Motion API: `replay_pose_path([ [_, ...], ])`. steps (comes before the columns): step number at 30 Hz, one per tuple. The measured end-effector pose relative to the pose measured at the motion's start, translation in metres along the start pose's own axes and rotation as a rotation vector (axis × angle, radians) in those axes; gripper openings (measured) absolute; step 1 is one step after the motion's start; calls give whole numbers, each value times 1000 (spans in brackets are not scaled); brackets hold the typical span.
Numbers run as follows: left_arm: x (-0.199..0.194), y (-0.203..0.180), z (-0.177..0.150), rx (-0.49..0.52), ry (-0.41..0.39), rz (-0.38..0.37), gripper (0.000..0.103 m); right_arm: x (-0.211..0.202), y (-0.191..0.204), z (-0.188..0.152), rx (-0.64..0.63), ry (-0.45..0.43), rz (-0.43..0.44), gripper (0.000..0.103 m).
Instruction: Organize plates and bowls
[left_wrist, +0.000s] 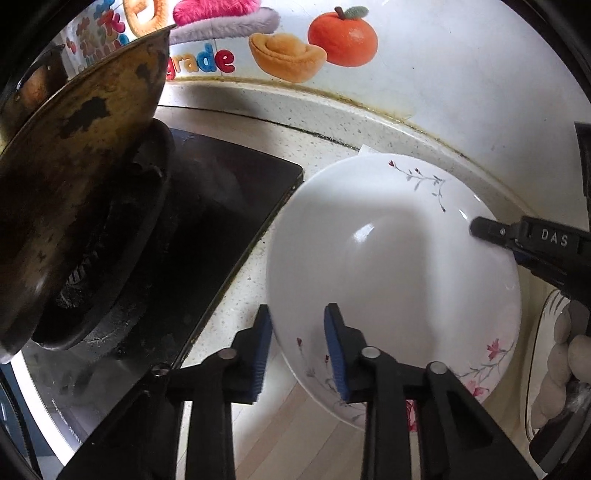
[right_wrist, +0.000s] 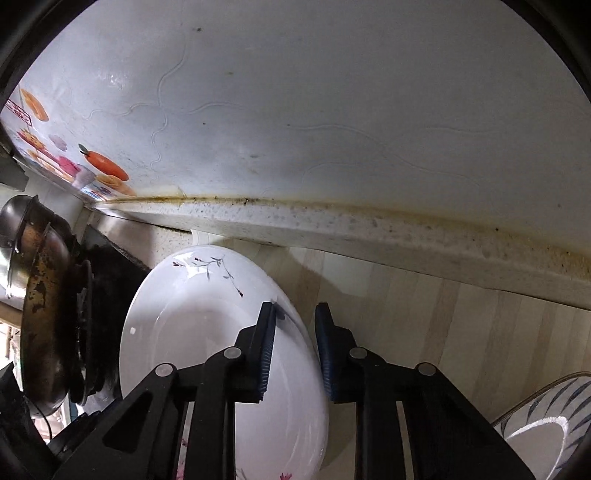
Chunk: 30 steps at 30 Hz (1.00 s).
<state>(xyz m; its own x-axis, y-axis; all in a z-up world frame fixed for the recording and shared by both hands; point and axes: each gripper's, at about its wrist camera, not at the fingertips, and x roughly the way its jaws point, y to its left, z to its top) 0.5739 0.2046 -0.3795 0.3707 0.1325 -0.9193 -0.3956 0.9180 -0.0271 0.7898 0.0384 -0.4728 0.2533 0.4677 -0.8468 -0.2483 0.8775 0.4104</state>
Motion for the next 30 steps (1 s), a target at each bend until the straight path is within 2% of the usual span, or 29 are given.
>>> replay_pose_path([
  [5,-19,0,-9,31,-37,2,25,-17,-5,-14,-3,-1,-1,19],
  [8,-29,2,-16,28,-31,-31,25,-33,-8,-26,17,-6,8,18],
  [14,-62,-6,-37,28,-18,-87,25,-80,-14,-56,42,-24,27,17],
  [18,-89,-16,-48,48,-20,-134,25,-126,-20,-86,58,-49,33,17],
  [21,-118,-27,-69,71,-28,-167,25,-168,-27,-117,62,-70,37,17],
  [24,-143,-42,-96,120,-41,-165,25,-208,-38,-151,64,-85,35,17],
  [30,-152,-71,-143,159,22,-223,25,-277,-75,-226,119,-100,29,17],
])
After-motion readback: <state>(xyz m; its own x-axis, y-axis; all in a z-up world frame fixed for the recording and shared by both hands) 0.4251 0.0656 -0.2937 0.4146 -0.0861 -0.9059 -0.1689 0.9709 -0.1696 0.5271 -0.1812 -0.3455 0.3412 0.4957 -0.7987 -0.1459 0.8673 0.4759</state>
